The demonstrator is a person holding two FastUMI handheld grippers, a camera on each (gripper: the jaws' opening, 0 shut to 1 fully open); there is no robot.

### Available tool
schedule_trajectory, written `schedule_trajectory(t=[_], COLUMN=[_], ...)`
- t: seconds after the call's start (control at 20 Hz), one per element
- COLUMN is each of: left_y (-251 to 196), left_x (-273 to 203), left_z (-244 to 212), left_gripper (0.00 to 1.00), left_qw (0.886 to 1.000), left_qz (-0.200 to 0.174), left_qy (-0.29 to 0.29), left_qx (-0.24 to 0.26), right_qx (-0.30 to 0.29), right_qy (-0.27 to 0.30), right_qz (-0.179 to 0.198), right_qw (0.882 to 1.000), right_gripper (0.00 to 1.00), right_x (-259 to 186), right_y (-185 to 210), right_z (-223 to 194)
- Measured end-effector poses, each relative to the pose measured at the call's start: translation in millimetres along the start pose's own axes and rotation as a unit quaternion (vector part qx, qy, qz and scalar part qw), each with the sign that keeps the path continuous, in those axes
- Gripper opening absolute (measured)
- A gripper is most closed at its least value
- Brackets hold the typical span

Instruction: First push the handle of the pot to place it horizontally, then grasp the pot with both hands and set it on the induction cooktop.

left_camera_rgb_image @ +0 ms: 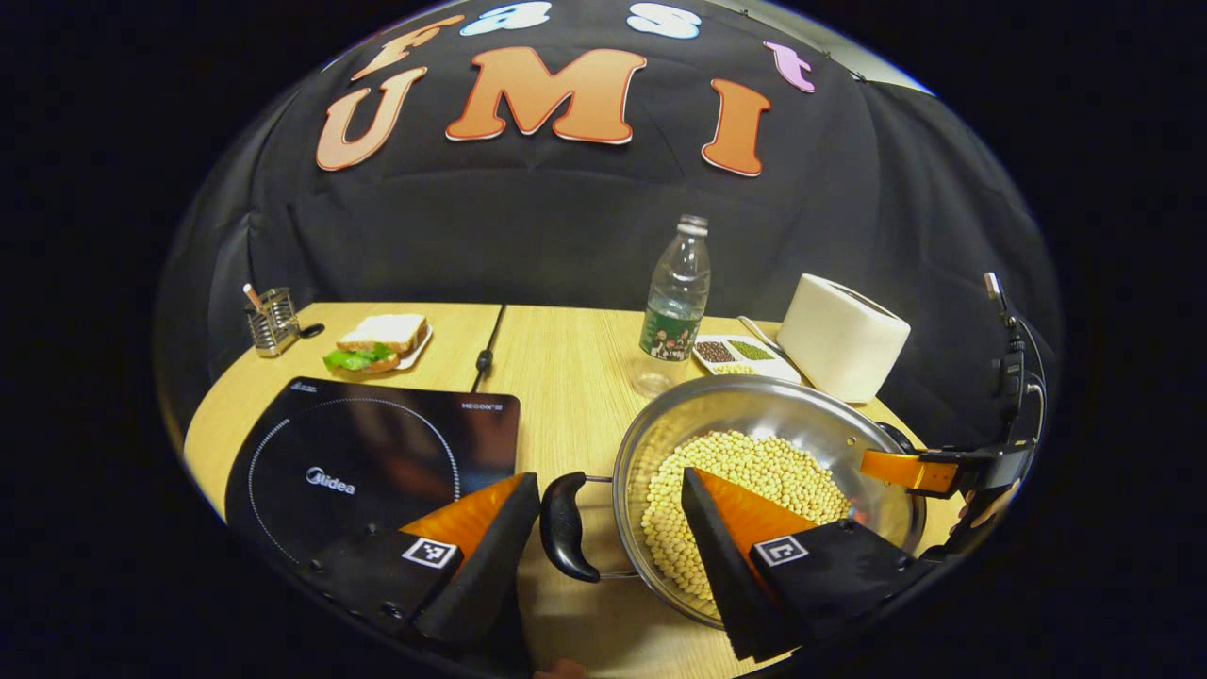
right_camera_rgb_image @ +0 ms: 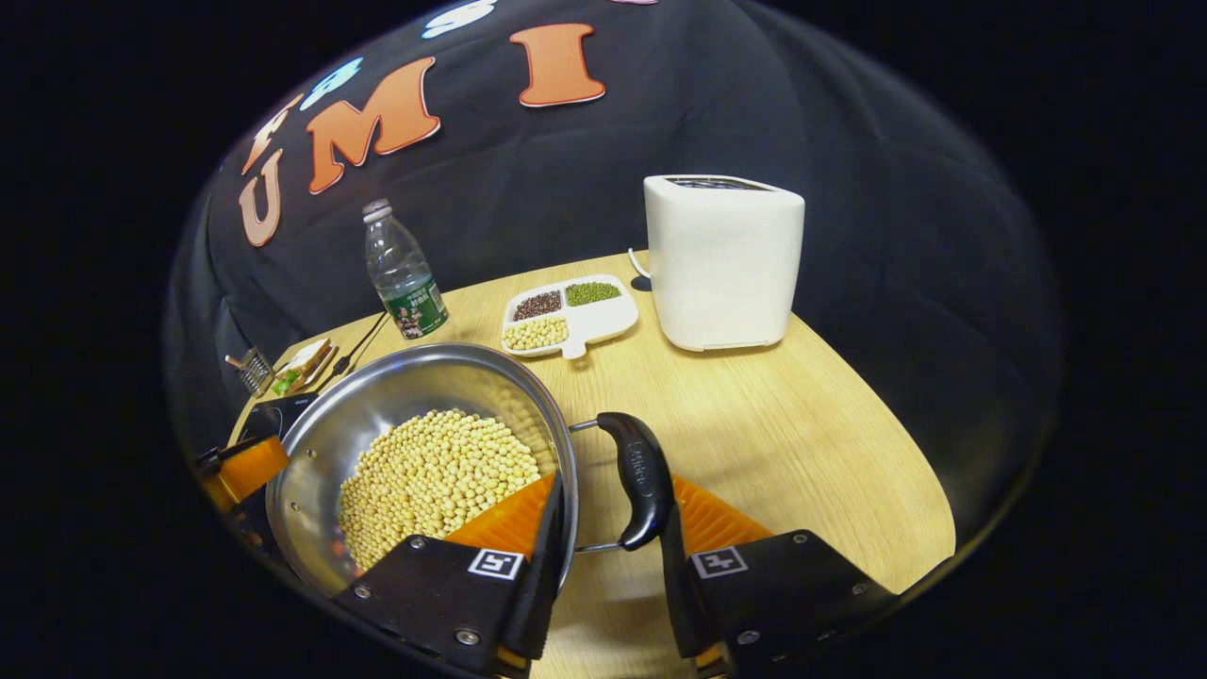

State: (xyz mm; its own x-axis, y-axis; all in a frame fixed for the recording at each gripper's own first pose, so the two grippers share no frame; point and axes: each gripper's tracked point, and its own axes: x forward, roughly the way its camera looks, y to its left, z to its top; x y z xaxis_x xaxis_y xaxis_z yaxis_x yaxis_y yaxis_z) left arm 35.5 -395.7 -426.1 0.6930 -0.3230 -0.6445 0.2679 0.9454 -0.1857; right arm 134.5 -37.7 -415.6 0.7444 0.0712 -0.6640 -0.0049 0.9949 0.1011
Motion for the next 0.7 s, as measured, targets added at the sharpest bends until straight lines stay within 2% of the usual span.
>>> schedule_trajectory(t=[0.1, 0.2, 0.3, 0.35, 0.4, 0.5, 0.7], left_y=[-1.7, 9.1, 8.3, 6.2, 7.9, 4.7, 3.6], left_x=[6.3, 11.6, 13.2, 11.5, 11.2, 13.2, 10.3], left_z=[-6.6, -5.9, -1.9, -7.6, -5.7, -5.5, -6.0], left_gripper=[0.99, 0.98, 0.67, 0.65, 0.59, 0.54, 0.55], left_qw=[1.0, 1.0, 1.0, 1.0, 1.0, 1.0, 1.0], left_qz=[-0.003, 0.021, 0.016, 0.018, 0.02, 0.016, 0.015], left_qy=[0.014, 0.013, 0.006, 0.005, 0.0, 0.002, 0.018], left_qx=[0.0, 0.014, 0.002, -0.001, 0.002, 0.002, 0.003], right_qx=[0.003, 0.002, 0.011, 0.011, 0.012, 0.023, 0.051], right_qy=[-0.001, -0.002, -0.002, -0.002, -0.004, -0.004, 0.0], right_qz=[-0.001, -0.006, -0.008, -0.011, -0.014, -0.016, -0.023], right_qw=[1.0, 1.0, 1.0, 1.0, 1.0, 1.0, 0.998], right_gripper=[0.51, 0.51, 0.51, 0.51, 0.5, 0.51, 0.46], right_x=[0.2, -1.5, -5.7, -2.6, -3.1, -4.1, -11.3], right_y=[-1.5, -6.1, -8.9, -9.1, -10.1, -9.4, -11.2], right_z=[-0.1, -0.5, 1.1, 0.0, -0.2, -0.6, -4.1])
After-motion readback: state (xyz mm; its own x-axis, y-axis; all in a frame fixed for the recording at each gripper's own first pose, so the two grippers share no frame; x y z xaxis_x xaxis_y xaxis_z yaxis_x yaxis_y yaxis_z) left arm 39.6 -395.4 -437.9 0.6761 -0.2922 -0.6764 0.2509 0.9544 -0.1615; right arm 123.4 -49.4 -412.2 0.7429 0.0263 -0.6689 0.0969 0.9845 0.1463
